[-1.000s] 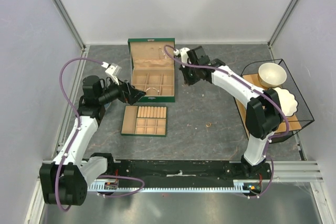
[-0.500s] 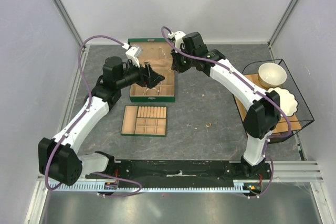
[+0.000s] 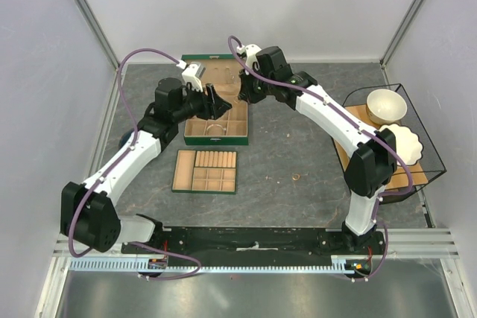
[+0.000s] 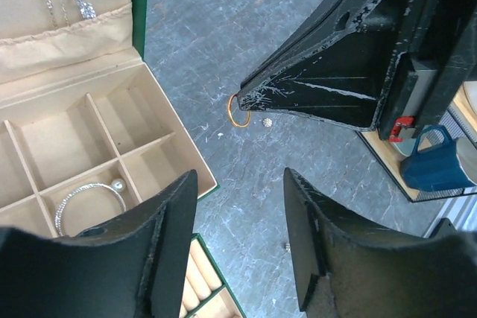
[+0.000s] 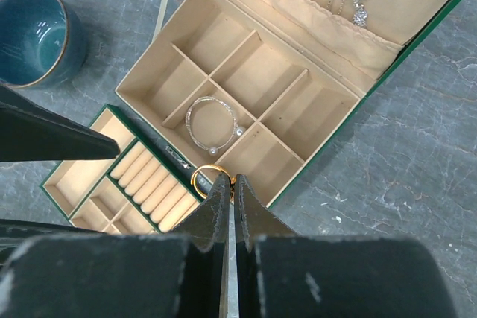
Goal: Organize the mixed jewelry
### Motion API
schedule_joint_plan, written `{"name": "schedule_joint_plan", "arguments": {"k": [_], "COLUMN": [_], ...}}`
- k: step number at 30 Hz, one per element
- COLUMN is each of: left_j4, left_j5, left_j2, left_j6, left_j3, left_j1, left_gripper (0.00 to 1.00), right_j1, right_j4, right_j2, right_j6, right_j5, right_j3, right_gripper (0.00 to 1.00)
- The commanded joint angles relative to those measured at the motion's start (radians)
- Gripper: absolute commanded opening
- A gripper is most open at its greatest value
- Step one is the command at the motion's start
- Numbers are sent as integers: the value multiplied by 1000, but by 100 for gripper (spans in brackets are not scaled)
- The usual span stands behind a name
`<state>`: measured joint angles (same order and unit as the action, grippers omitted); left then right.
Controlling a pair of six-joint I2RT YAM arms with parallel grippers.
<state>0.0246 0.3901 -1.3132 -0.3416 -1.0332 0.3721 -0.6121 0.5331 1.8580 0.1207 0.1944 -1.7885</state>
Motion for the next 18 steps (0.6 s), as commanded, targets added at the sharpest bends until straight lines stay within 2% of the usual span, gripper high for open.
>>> {"name": "schedule_joint_plan", "arguments": {"k": [1,18], "left_j4": [-58,-114], "left_j5": [-13,-7], "left_j2": [-30,-75], "left_j6": [-51,-108], "left_j3": [-41,-50], "left_j1": [13,14], "left_gripper": [55,52], "right_j1": [-8,-17], "right_j4": [-47,-87], "right_j2": [-48,-79], "right_j6": [40,71], "right_j5": [27,25], "right_j3": [-14,44], "right_gripper": [0,0]}}
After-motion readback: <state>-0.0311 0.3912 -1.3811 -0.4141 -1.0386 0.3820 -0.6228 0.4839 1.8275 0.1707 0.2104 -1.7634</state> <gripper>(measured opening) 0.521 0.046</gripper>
